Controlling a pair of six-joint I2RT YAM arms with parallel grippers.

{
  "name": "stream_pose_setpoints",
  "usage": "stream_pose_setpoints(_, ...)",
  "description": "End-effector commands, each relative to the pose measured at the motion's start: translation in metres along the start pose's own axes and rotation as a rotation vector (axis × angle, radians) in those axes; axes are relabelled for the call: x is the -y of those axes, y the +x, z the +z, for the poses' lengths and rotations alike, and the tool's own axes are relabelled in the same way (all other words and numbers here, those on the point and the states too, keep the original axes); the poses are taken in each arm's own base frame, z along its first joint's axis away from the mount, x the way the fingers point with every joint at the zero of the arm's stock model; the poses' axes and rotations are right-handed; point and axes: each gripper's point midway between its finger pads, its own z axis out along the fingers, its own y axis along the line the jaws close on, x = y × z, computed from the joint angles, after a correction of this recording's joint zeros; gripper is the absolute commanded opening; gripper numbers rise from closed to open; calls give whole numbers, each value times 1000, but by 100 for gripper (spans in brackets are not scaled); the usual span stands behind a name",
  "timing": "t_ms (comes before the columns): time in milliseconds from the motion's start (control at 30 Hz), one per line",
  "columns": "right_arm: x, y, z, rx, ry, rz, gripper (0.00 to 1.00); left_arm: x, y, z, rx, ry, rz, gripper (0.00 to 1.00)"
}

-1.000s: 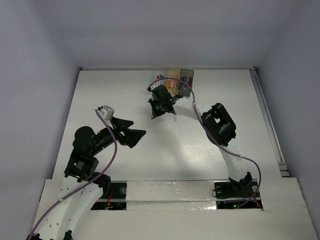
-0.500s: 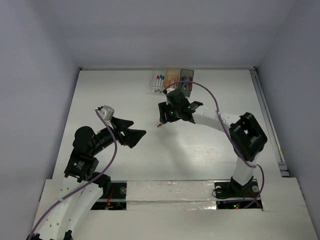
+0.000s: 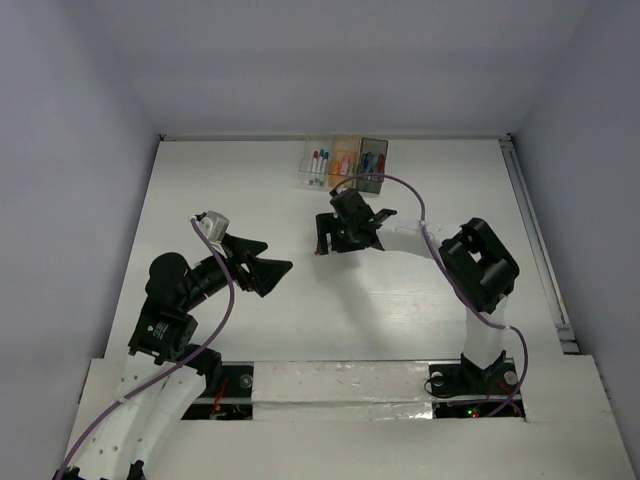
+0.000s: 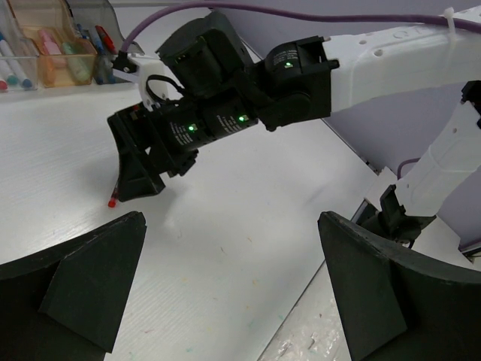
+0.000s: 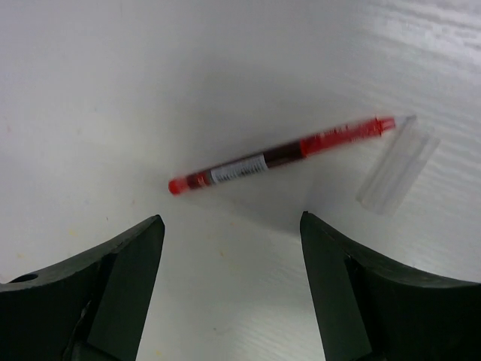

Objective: Sort the stationery into containers
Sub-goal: Move the pen to the center of the board, then pick up the pen from the center of the board.

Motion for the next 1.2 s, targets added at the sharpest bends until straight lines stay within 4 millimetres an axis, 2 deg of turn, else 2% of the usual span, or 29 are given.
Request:
stream_pose_setpoints(0, -9, -33, 13, 70, -23, 44, 79, 7, -9, 0, 43, 36, 30, 99)
stream_pose_setpoints(233, 5, -41, 28, 46, 65, 43, 79, 8, -9, 0, 42, 39, 32, 99)
stream_pose_setpoints(367, 20, -39, 34, 18, 159, 13, 77, 7, -8, 0, 41, 35, 32, 99)
stream_pose_setpoints(467, 24, -44, 33, 17, 188, -12, 73, 6, -8, 1, 39, 33, 30, 99)
stream_pose_setpoints(533, 26, -41, 38, -11, 197, -42, 66, 6, -8, 1, 36, 33, 28, 99)
stream_pose_setpoints(600, 29, -40, 44, -46, 220, -63, 64, 5, -7, 2, 35, 32, 28, 99)
stream_pose_setpoints(700, 26, -46, 48, -49, 219, -82, 57, 5, -7, 2, 35, 31, 28, 99)
stream_pose_setpoints(733, 28, -43, 52, -64, 222, -86, 49, 5, -8, 2, 35, 31, 28, 99)
stream_pose_setpoints(900, 21, -42, 59, -83, 208, -116, 43, 5, -7, 2, 34, 30, 27, 99)
stream_pose_setpoints(1100, 26, -43, 67, -104, 243, -136, 44, 5, -7, 2, 35, 29, 27, 99)
stream_pose_setpoints(1167, 33, -43, 67, -111, 281, -144, 50, 5, -7, 2, 34, 28, 26, 99)
